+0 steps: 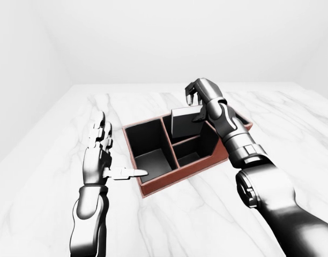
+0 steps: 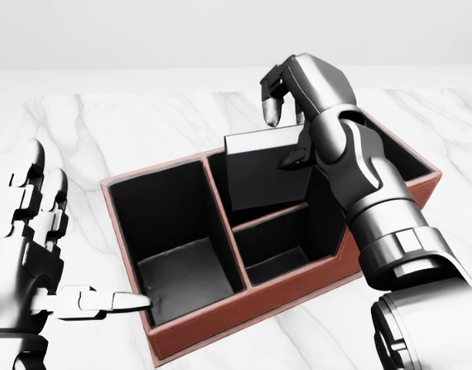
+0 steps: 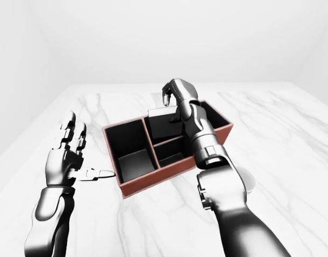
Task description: Pick up the book and place it in the front compartment of the caddy.
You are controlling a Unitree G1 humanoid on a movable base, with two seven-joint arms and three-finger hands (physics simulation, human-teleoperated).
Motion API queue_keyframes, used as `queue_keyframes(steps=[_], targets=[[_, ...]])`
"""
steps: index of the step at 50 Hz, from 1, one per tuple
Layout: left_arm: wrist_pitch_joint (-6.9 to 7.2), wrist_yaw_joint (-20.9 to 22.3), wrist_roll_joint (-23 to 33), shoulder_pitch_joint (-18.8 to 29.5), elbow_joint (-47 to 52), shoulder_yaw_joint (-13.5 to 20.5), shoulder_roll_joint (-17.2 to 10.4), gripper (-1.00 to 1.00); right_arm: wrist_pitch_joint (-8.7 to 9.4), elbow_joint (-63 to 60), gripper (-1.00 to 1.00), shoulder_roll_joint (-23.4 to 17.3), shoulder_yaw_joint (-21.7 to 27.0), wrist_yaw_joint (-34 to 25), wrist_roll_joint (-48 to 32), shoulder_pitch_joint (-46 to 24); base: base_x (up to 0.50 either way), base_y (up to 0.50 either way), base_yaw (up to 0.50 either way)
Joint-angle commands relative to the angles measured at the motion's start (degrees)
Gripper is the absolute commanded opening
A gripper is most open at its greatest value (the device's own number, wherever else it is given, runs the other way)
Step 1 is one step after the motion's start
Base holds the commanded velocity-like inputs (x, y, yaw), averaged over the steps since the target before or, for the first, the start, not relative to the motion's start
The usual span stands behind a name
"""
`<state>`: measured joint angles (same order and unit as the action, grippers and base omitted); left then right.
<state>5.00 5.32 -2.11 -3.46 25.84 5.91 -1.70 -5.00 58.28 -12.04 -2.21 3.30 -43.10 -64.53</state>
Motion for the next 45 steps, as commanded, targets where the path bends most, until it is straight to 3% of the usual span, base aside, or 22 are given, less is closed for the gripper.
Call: queue_keyframes(steps=[1,45], targets=[[0.0,0.0,-0.1,0.1,-0.1,0.1,0.0,0.99,0.0,0.8,-1.0,-0.2,1.6,1.7,-0.6,-1.8,0.0,0.0,0.0],[0.0,-0.1,0.1,0.0,-0.1,0.0,0.0,1.0,0.0,6.1,-1.0,-0.2,1.2,2.8,-1.4,-2.8,0.0,0.0,0.0]])
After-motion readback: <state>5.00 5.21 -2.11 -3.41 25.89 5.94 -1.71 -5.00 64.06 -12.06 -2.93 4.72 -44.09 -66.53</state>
